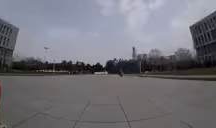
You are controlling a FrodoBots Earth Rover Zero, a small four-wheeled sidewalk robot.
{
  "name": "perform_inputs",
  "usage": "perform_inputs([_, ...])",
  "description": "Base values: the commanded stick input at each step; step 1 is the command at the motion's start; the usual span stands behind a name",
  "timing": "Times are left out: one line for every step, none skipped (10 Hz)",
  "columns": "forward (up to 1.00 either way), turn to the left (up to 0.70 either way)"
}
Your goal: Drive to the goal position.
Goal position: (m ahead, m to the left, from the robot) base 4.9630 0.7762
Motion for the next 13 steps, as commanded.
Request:
perform_inputs([0.85,0.0])
perform_inputs([0.85,0.0])
perform_inputs([0.85,0.0])
perform_inputs([0.85,0.0])
perform_inputs([0.85,0.0])
perform_inputs([0.85,0.0])
perform_inputs([0.85,0.0])
perform_inputs([0.85,0.0])
perform_inputs([0.85,0.0])
perform_inputs([0.85,0.0])
perform_inputs([0.85,0.0])
perform_inputs([0.85,0.0])
perform_inputs([0.85,0.0])
